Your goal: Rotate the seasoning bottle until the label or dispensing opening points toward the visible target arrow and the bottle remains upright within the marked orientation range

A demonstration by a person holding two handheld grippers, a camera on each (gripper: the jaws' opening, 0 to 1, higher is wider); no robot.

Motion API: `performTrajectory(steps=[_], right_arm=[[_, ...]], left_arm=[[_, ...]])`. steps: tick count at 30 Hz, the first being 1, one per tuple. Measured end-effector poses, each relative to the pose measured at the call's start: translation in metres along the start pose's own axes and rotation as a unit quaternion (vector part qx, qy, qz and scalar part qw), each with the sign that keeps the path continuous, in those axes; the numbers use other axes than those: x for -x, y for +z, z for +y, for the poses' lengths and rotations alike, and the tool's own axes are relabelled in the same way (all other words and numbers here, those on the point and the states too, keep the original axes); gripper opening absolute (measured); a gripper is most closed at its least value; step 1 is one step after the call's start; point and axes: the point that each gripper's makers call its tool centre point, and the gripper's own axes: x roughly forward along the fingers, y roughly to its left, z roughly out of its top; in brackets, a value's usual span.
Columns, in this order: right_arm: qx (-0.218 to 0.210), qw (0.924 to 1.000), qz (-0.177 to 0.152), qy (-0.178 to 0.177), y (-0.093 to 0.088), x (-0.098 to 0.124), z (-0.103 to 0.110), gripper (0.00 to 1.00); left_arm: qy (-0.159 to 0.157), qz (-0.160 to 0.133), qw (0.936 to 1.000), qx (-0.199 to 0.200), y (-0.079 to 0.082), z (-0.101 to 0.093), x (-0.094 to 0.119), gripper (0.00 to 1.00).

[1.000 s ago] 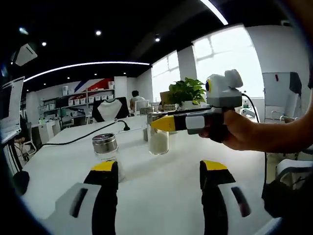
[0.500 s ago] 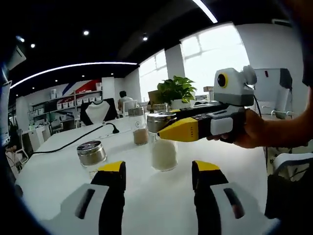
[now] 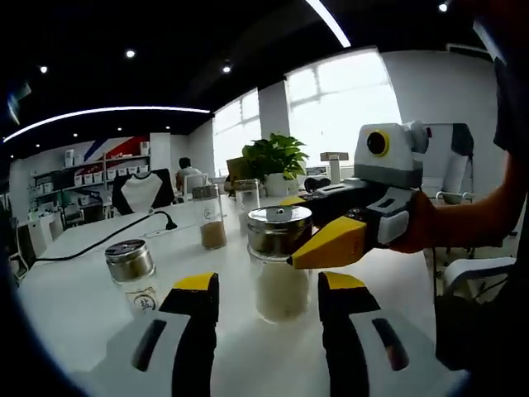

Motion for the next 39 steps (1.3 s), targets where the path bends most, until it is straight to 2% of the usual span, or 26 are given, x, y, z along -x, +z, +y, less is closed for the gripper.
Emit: performTrajectory(steps=[2, 6, 8, 11, 13, 14, 15, 16, 19, 20, 22, 23, 25, 26, 27, 28, 29, 35, 37, 39], right_arm=[[-0.007, 1.0000, -0.002, -0.003, 0.000, 0.000, 0.000, 0.30], [-0.030, 0.9993, -0.003, -0.020, -0.001, -0.001, 0.001, 0.30], [-0.037, 0.9990, -0.003, -0.025, 0.000, -0.002, 0.003, 0.30], [-0.042, 0.9985, -0.016, -0.032, 0.006, -0.004, 0.009, 0.30], [-0.038, 0.9982, -0.011, -0.045, 0.007, -0.005, 0.009, 0.30], [-0.031, 0.9981, -0.007, -0.052, 0.006, -0.005, 0.008, 0.30], [-0.029, 0.9981, -0.006, -0.054, 0.006, -0.005, 0.008, 0.30], [-0.029, 0.9980, -0.009, -0.056, 0.007, -0.004, 0.007, 0.30], [-0.010, 0.9986, -0.010, -0.050, 0.004, -0.005, 0.009, 0.31], [-0.013, 0.9987, -0.011, -0.047, 0.003, -0.006, 0.008, 0.31], [-0.046, 0.9983, -0.019, -0.029, 0.001, -0.005, 0.008, 0.31], [-0.066, 0.9973, -0.027, -0.017, 0.003, -0.003, 0.007, 0.32], [-0.088, 0.9953, -0.040, 0.000, 0.007, 0.000, 0.006, 0.32], [-0.096, 0.9941, -0.049, 0.008, 0.010, 0.002, 0.006, 0.32], [-0.098, 0.9934, -0.059, 0.012, 0.016, 0.004, 0.005, 0.33], [-0.095, 0.9934, -0.064, 0.015, 0.019, 0.006, 0.006, 0.33], [-0.096, 0.9931, -0.066, 0.017, 0.020, 0.006, 0.006, 0.34], [-0.127, 0.9883, -0.077, 0.036, 0.022, 0.005, 0.012, 0.33], [-0.145, 0.9841, -0.091, 0.048, 0.026, 0.005, 0.015, 0.32], [-0.147, 0.9836, -0.091, 0.052, 0.027, 0.006, 0.015, 0.32]], left_arm=[[0.001, 0.003, 1.0000, 0.001, -0.002, -0.004, -0.001, 0.50], [0.021, 0.032, 0.9992, -0.008, -0.012, -0.008, -0.004, 0.50], [0.026, 0.036, 0.9989, -0.010, -0.014, -0.010, -0.005, 0.49], [0.031, 0.030, 0.9990, -0.012, -0.012, -0.015, -0.007, 0.45], [0.064, 0.007, 0.9977, -0.022, -0.002, -0.007, -0.005, 0.40], [0.073, 0.000, 0.9972, -0.015, 0.001, -0.005, -0.003, 0.37], [0.070, -0.010, 0.9974, 0.008, 0.003, -0.007, -0.002, 0.35], [0.068, -0.007, 0.9977, -0.004, 0.002, -0.007, -0.001, 0.34], [0.073, -0.008, 0.9973, -0.002, 0.000, -0.008, -0.001, 0.34], [0.070, -0.003, 0.9975, 0.005, -0.002, -0.007, -0.001, 0.34], [0.062, -0.001, 0.9981, 0.001, -0.003, -0.007, -0.001, 0.34], [0.052, 0.000, 0.9986, -0.015, -0.003, -0.010, 0.000, 0.34], [0.025, -0.018, 0.9989, -0.034, 0.004, -0.014, 0.002, 0.34], [0.005, -0.035, 0.9992, -0.016, 0.008, -0.018, 0.003, 0.34], [-0.020, -0.053, 0.9982, 0.020, 0.013, -0.022, 0.006, 0.34], [-0.028, -0.061, 0.9974, 0.027, 0.015, -0.022, 0.007, 0.34], [-0.033, -0.071, 0.9966, 0.025, 0.019, -0.023, 0.009, 0.34], [-0.035, -0.063, 0.9973, 0.010, 0.016, -0.025, 0.009, 0.34], [-0.043, -0.076, 0.9960, 0.020, 0.019, -0.027, 0.010, 0.33], [-0.055, -0.085, 0.9941, 0.038, 0.021, -0.028, 0.012, 0.33]])
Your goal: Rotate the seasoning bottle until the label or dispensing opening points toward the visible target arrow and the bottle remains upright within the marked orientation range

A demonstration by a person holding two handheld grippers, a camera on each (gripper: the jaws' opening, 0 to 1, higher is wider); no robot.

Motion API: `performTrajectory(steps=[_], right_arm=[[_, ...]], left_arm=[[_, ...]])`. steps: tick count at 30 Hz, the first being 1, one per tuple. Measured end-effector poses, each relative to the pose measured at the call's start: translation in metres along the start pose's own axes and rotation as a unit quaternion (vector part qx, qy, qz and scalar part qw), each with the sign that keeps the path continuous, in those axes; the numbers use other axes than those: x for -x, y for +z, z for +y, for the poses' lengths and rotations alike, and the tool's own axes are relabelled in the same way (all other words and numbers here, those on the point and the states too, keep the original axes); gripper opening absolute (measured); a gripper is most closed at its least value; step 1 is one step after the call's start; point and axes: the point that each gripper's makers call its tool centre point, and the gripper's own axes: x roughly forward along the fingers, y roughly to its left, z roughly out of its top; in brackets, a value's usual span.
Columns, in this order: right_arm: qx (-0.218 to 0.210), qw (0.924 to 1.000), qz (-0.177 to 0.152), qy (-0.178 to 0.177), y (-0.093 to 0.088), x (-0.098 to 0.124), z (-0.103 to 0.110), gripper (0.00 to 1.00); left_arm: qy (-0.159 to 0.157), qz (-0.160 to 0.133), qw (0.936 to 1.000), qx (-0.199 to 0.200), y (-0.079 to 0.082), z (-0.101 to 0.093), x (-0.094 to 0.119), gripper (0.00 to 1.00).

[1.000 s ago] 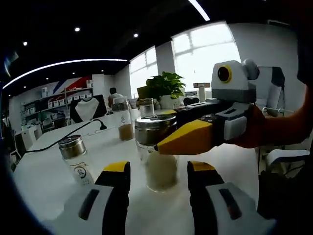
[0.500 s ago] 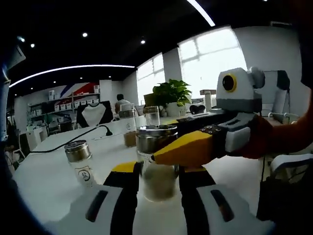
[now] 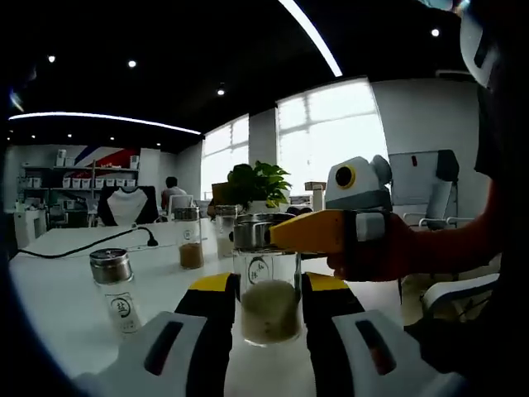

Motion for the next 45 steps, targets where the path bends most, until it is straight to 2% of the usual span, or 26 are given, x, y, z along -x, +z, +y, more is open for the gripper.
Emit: performTrajectory(steps=[5, 8, 9, 10, 12, 14, 16, 18, 20, 23, 25, 27, 28, 31, 33, 34, 35, 36, 39, 41, 44, 45], right_arm=[[0.002, 0.9998, 0.010, 0.017, 0.001, -0.002, 0.006, 0.34], [-0.015, 0.9990, 0.026, 0.034, -0.005, -0.006, 0.015, 0.36], [0.011, 0.9993, 0.022, 0.028, -0.002, -0.005, 0.016, 0.35], [0.057, 0.9981, 0.018, 0.016, 0.002, -0.005, 0.014, 0.35], [0.065, 0.9973, 0.034, -0.005, 0.000, -0.005, 0.012, 0.35], [0.075, 0.9952, 0.041, -0.047, -0.001, -0.006, -0.002, 0.35], [0.079, 0.9931, 0.043, -0.076, -0.002, -0.004, -0.011, 0.35], [0.075, 0.9920, 0.040, -0.094, -0.002, -0.003, -0.015, 0.35], [0.072, 0.9885, 0.031, -0.129, -0.001, -0.001, -0.022, 0.35], [0.087, 0.9799, 0.047, -0.173, -0.009, 0.001, -0.030, 0.35], [0.086, 0.9777, 0.047, -0.185, -0.010, 0.001, -0.032, 0.35], [0.079, 0.9774, 0.040, -0.192, -0.008, 0.003, -0.035, 0.35], [0.069, 0.9784, 0.035, -0.192, -0.007, 0.006, -0.035, 0.35], [0.071, 0.9807, 0.032, -0.179, -0.006, 0.009, -0.032, 0.35], [0.105, 0.9827, 0.027, -0.150, -0.003, 0.010, -0.024, 0.35], [0.104, 0.9848, 0.027, -0.136, -0.004, 0.012, -0.021, 0.35], [0.100, 0.9858, 0.028, -0.132, -0.004, 0.013, -0.021, 0.34], [0.085, 0.9900, 0.031, -0.108, -0.004, 0.015, -0.019, 0.34], [0.070, 0.9926, 0.034, -0.093, 0.000, 0.020, -0.021, 0.33], [0.056, 0.9948, 0.036, -0.077, 0.000, 0.021, -0.019, 0.33], [0.052, 0.9955, 0.030, -0.073, 0.003, 0.021, -0.017, 0.32], [0.047, 0.9952, 0.034, -0.078, 0.003, 0.020, -0.018, 0.32]], left_arm=[[-0.014, -0.002, 0.9998, -0.016, 0.003, -0.006, 0.001, 0.33], [-0.045, -0.013, 0.9989, -0.004, 0.007, -0.017, -0.002, 0.34], [-0.041, -0.015, 0.9991, -0.003, 0.008, -0.016, -0.003, 0.34], [-0.037, -0.016, 0.9992, -0.002, 0.008, -0.015, -0.003, 0.34], [-0.027, -0.017, 0.9995, 0.000, 0.009, -0.013, -0.008, 0.34], [0.007, -0.009, 0.9999, 0.000, 0.006, -0.005, -0.011, 0.34], [0.034, 0.007, 0.9992, -0.019, 0.003, 0.000, -0.014, 0.34], [0.049, 0.013, 0.9986, -0.017, 0.003, 0.001, -0.017, 0.35], [0.069, 0.028, 0.9968, -0.027, 0.000, 0.005, -0.018, 0.35], [0.096, 0.080, 0.9869, -0.102, -0.011, 0.006, -0.025, 0.36], [0.100, 0.087, 0.9848, -0.112, -0.012, 0.006, -0.027, 0.35], [0.102, 0.079, 0.9873, -0.092, -0.012, 0.005, -0.027, 0.34], [0.100, 0.065, 0.9896, -0.080, -0.009, 0.003, -0.026, 0.33], [0.081, 0.053, 0.9928, -0.071, -0.007, 0.000, -0.023, 0.33], [0.053, 0.040, 0.9957, -0.064, -0.002, -0.003, -0.021, 0.32], [0.027, 0.034, 0.9982, -0.041, -0.001, -0.005, -0.020, 0.32], [0.020, 0.031, 0.9988, -0.032, -0.001, -0.006, -0.020, 0.32], [0.009, 0.021, 0.9996, -0.014, 0.001, -0.006, -0.018, 0.32], [-0.003, 0.016, 0.9997, -0.019, 0.003, -0.003, -0.016, 0.32], [-0.031, 0.017, 0.9991, -0.021, 0.004, -0.008, -0.017, 0.32], [-0.055, 0.006, 0.9984, 0.005, 0.006, -0.009, -0.018, 0.32], [-0.052, 0.007, 0.9986, 0.005, 0.006, -0.007, -0.019, 0.32]])
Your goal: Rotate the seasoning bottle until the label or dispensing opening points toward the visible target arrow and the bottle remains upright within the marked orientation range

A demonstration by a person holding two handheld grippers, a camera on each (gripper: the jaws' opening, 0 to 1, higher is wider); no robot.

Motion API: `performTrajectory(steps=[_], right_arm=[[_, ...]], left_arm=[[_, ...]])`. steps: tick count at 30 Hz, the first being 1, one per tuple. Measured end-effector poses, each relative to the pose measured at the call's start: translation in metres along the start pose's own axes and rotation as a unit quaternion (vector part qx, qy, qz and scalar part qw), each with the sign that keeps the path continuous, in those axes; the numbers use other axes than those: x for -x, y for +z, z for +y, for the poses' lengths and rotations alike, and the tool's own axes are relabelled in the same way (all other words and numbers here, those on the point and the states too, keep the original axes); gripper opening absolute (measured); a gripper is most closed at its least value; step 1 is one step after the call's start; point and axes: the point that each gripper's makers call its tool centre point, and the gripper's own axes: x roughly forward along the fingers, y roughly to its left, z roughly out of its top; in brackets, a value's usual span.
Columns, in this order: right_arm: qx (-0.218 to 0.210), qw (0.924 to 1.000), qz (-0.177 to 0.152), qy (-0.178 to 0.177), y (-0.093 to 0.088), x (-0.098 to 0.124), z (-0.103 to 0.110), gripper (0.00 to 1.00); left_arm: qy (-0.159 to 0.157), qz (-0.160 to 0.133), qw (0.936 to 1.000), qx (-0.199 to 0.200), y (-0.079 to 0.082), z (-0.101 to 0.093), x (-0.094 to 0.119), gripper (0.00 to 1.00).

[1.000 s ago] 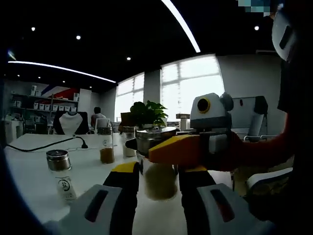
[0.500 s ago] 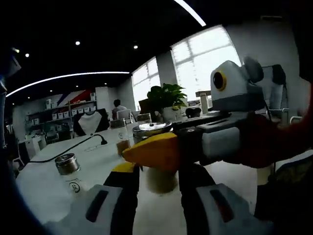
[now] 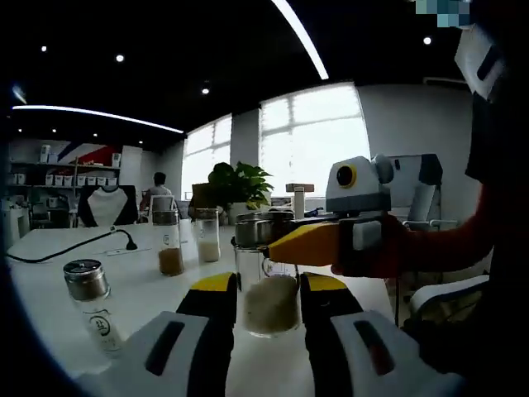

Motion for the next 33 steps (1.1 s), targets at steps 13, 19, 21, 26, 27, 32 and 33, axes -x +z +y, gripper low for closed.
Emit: performTrajectory(steps=[13, 19, 21, 26, 27, 32, 33], right_arm=[[0.046, 0.9852, 0.035, -0.161, -0.007, -0.006, -0.017, 0.32], [0.070, 0.9864, 0.054, -0.138, -0.013, -0.010, -0.010, 0.32], [0.034, 0.9948, 0.048, -0.083, -0.010, -0.010, -0.006, 0.32], [0.047, 0.9985, 0.026, -0.007, 0.003, -0.003, 0.004, 0.31], [0.041, 0.9988, 0.029, -0.001, 0.002, -0.003, 0.005, 0.32], [0.028, 0.9990, 0.026, 0.022, -0.002, -0.005, 0.010, 0.32], [0.022, 0.9992, 0.027, 0.021, -0.004, -0.006, 0.010, 0.32]], left_arm=[[0.167, 0.074, 0.9800, -0.078, -0.027, 0.011, -0.021, 0.39], [0.198, 0.084, 0.9723, -0.092, -0.028, 0.025, -0.014, 0.37], [0.159, 0.071, 0.9823, -0.069, -0.026, 0.024, -0.011, 0.36], [0.060, -0.003, 0.9982, -0.006, -0.006, 0.012, -0.003, 0.35], [0.043, -0.004, 0.9990, 0.005, -0.005, 0.009, -0.001, 0.35], [0.028, 0.007, 0.9995, -0.013, -0.008, 0.004, -0.002, 0.35], [0.028, 0.008, 0.9995, -0.013, -0.009, 0.003, -0.002, 0.35]])
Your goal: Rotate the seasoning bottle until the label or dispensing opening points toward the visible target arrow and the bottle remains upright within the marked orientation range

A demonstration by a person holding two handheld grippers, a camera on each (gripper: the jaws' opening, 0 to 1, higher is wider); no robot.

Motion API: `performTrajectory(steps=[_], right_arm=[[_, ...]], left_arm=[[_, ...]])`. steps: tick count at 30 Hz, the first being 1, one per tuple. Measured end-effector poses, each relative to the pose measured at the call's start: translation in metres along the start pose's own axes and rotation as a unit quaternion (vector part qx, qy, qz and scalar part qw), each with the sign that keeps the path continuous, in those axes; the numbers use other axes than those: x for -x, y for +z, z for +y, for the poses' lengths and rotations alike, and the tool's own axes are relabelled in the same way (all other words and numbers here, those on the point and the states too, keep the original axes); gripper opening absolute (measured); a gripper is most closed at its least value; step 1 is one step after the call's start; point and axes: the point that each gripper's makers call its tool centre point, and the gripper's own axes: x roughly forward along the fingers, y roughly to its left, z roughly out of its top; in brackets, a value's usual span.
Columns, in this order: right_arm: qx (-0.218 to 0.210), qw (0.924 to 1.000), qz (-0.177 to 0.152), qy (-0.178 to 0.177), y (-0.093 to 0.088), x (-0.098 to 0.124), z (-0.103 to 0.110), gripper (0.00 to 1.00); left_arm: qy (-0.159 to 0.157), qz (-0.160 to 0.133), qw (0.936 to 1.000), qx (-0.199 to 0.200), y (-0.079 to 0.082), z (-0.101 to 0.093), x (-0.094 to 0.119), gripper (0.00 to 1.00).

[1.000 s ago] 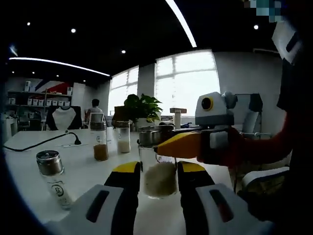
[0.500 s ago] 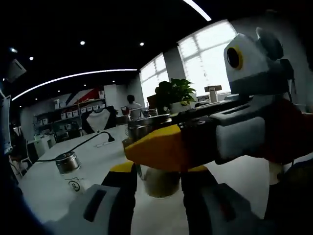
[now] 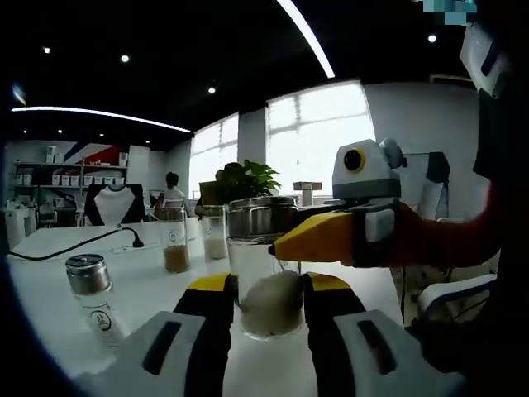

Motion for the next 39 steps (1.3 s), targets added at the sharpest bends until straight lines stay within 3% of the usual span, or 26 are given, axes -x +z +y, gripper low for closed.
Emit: performTrajectory(steps=[2, 3, 5, 7, 8, 10, 12, 15, 18, 19, 21, 23, 27, 29, 32, 34, 37, 39], right_arm=[[0.000, 0.9999, 0.004, -0.012, -0.003, 0.000, 0.001, 0.32], [0.032, 0.9989, 0.014, -0.031, -0.004, 0.001, -0.002, 0.32], [0.069, 0.9948, 0.014, -0.073, -0.002, 0.000, -0.007, 0.31], [0.053, 0.9908, 0.011, -0.124, -0.002, 0.000, -0.016, 0.31], [0.043, 0.9906, 0.009, -0.129, -0.002, 0.000, -0.018, 0.31], [-0.018, 0.9859, -0.006, -0.166, -0.002, 0.003, -0.029, 0.31], [-0.049, 0.9785, -0.013, -0.200, -0.003, 0.006, -0.036, 0.31], [-0.018, 0.9754, -0.007, -0.220, -0.004, 0.000, -0.029, 0.31], [-0.053, 0.9774, -0.007, -0.205, -0.007, -0.007, -0.023, 0.32], [-0.037, 0.9806, 0.009, -0.192, -0.011, -0.011, -0.019, 0.32], [0.002, 0.9856, 0.015, -0.168, -0.010, -0.013, -0.015, 0.32], [0.005, 0.9901, 0.000, -0.140, -0.002, -0.012, -0.010, 0.32], [0.031, 0.9960, 0.013, -0.083, -0.001, -0.013, -0.005, 0.31], [0.043, 0.9966, 0.016, -0.069, -0.001, -0.011, -0.006, 0.32], [0.033, 0.9980, 0.016, -0.051, 0.000, -0.010, -0.002, 0.32], [0.032, 0.9977, 0.012, -0.058, 0.002, -0.009, 0.000, 0.31], [0.056, 0.9905, -0.013, -0.124, 0.010, -0.006, -0.008, 0.31], [0.029, 0.9851, -0.019, -0.169, 0.011, -0.004, -0.013, 0.31]], left_arm=[[0.002, 0.007, 1.0000, 0.004, -0.004, -0.001, -0.002, 0.35], [0.011, 0.013, 0.9998, -0.001, -0.006, -0.001, -0.004, 0.35], [0.057, 0.021, 0.9979, -0.023, -0.006, 0.009, -0.007, 0.35], [0.086, 0.027, 0.9959, -0.007, -0.008, 0.014, -0.010, 0.34], [0.095, 0.027, 0.9951, 0.000, -0.008, 0.015, -0.011, 0.34], [0.120, 0.029, 0.9920, -0.028, -0.008, 0.018, -0.011, 0.34], [0.138, 0.043, 0.9880, -0.055, -0.008, 0.019, -0.012, 0.34], [0.164, 0.067, 0.9804, -0.087, -0.013, 0.020, -0.014, 0.35], [0.181, 0.087, 0.9746, -0.098, -0.022, 0.025, -0.012, 0.36], [0.184, 0.091, 0.9753, -0.081, -0.026, 0.029, -0.008, 0.35], [0.162, 0.075, 0.9820, -0.062, -0.022, 0.027, -0.002, 0.35], [0.143, 0.040, 0.9865, -0.069, -0.011, 0.026, 0.003, 0.34], [0.090, 0.026, 0.9951, -0.033, -0.006, 0.021, 0.008, 0.34], [0.052, 0.025, 0.9978, -0.033, -0.004, 0.016, 0.010, 0.34], [0.026, 0.026, 0.9991, -0.022, -0.005, 0.012, 0.011, 0.34], [0.024, 0.017, 0.9993, -0.022, -0.003, 0.011, 0.010, 0.34], [0.040, 0.008, 0.9991, -0.010, 0.002, 0.011, 0.003, 0.34], [0.053, 0.010, 0.9985, -0.004, 0.004, 0.012, -0.002, 0.34]])
